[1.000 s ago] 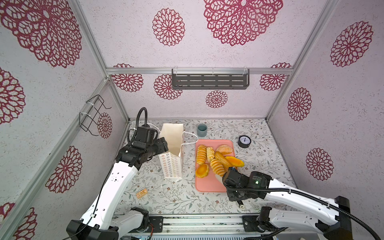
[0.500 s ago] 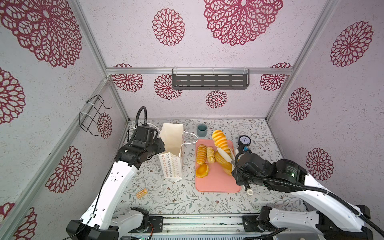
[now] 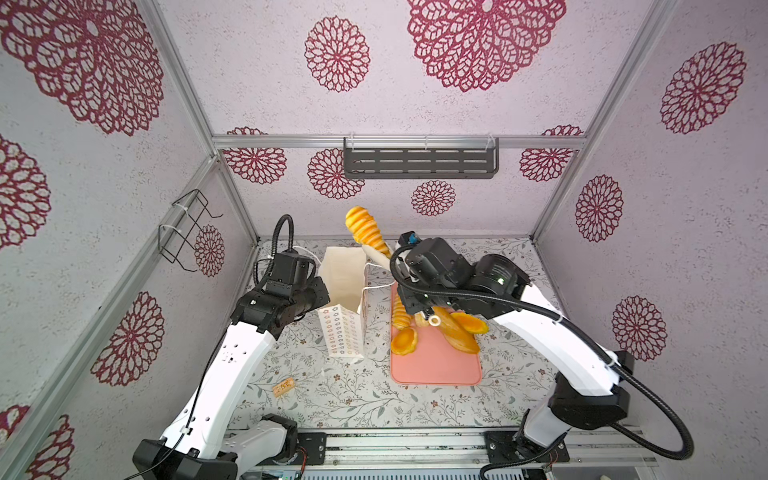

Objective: Place the fake bread into the paper bag
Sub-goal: 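Carry the spiral pastry with the tongs over the bag opening, then open the tongs to release the spiral pastry into the bag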

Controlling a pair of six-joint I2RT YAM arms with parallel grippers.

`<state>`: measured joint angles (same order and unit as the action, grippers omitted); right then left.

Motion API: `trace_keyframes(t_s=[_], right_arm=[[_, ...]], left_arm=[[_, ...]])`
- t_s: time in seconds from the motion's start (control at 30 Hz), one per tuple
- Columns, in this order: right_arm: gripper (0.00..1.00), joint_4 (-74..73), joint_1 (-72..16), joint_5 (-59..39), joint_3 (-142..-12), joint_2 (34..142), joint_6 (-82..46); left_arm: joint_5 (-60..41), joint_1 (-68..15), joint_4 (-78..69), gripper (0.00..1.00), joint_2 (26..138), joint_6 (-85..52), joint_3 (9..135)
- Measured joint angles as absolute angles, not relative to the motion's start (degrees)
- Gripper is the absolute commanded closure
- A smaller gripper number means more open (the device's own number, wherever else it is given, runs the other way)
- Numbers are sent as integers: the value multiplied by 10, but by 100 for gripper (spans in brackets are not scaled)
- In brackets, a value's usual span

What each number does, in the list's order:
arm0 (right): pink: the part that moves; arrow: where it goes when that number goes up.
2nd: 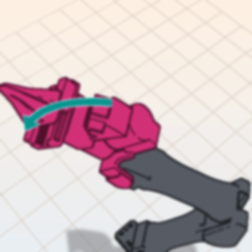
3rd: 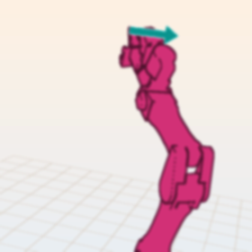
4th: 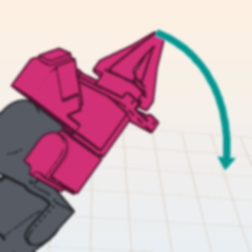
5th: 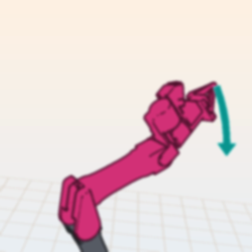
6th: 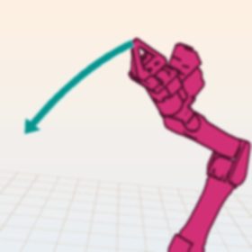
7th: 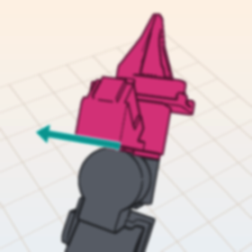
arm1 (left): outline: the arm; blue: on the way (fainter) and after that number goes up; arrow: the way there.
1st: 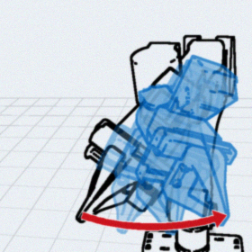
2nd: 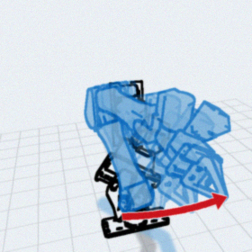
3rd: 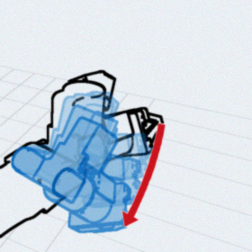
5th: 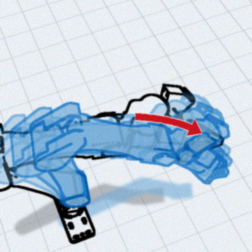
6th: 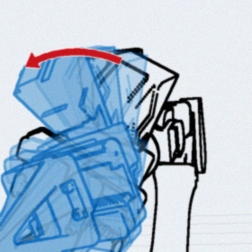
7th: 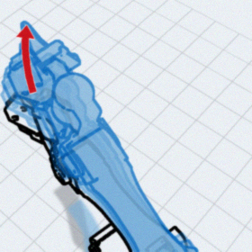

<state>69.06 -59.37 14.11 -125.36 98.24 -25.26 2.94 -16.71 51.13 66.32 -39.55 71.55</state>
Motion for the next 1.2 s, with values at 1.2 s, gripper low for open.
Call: trace_keyframes(t_s=[1.2], right_arm=[[67,654,-582,52,-1226,1038,-240]], left_arm=[[26,-167,502,93,662,-404,703]])
